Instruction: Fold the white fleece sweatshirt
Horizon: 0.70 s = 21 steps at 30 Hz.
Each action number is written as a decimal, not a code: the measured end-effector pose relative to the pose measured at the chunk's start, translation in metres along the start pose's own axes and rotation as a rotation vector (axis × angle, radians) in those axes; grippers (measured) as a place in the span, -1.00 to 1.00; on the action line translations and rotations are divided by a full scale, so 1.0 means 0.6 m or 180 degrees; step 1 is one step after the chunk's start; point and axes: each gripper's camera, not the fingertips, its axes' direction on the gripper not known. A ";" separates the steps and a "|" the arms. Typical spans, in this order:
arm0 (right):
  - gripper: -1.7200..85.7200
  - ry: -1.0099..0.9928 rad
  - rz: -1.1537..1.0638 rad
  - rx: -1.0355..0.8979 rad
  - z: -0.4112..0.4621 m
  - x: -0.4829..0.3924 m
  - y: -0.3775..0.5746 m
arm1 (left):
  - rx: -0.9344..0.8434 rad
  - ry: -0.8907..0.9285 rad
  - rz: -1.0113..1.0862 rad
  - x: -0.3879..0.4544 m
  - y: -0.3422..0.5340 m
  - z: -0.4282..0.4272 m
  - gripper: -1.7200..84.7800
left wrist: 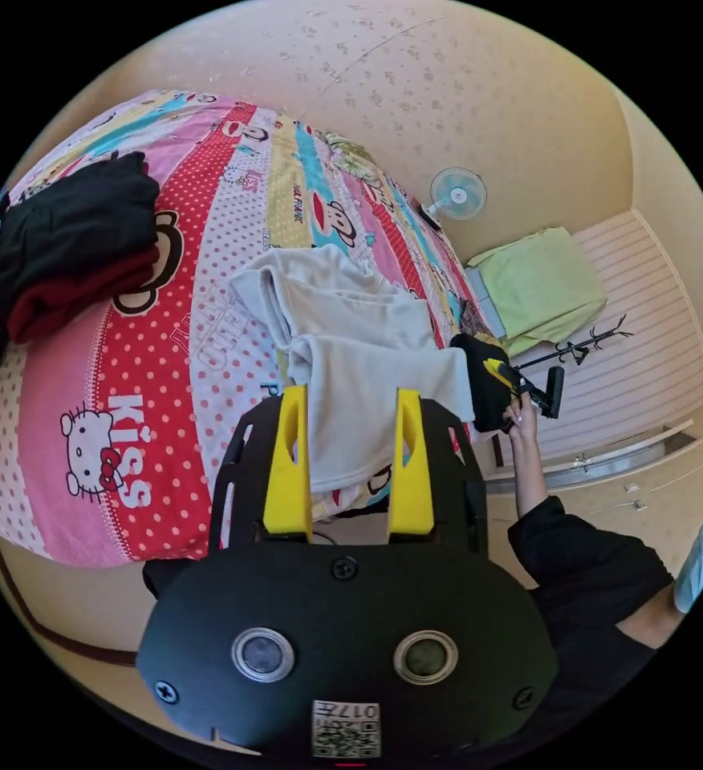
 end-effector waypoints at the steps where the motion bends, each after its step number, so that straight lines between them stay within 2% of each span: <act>1: -0.73 -0.0015 0.0035 0.0090 -0.011 0.010 0.015 | 0.0012 -0.0039 -0.0005 -0.001 0.008 0.000 -0.61; 5: -0.68 -0.0011 0.0111 0.0013 -0.012 0.057 0.085 | -0.0049 -0.0358 -0.0177 -0.028 0.065 0.027 -0.58; 7: -0.67 -0.0092 0.0243 -0.0157 0.005 0.089 0.111 | -0.0199 -0.0165 -0.0279 -0.046 0.078 0.050 -0.58; 10: -0.76 -0.0662 0.0352 -0.0371 0.024 0.134 0.141 | -0.0111 -0.0084 -0.0426 -0.054 0.095 0.054 -0.72; 11: -0.84 -0.1095 0.0298 -0.0332 0.016 0.145 0.149 | -0.0254 0.0073 -0.0473 -0.054 0.097 0.052 -0.79; 13: -0.87 -0.1548 0.0391 -0.0139 -0.016 0.162 0.160 | -0.0344 0.0488 -0.0520 -0.052 0.108 0.040 -0.85; 18: -0.91 -0.2387 -0.0005 0.0359 -0.155 0.162 0.177 | 0.0205 0.1868 -0.0038 -0.020 0.141 -0.101 -0.86; 21: -0.93 -0.2847 -0.0328 0.0446 -0.247 0.155 0.196 | 0.0175 0.2441 0.0258 -0.005 0.170 -0.179 -0.86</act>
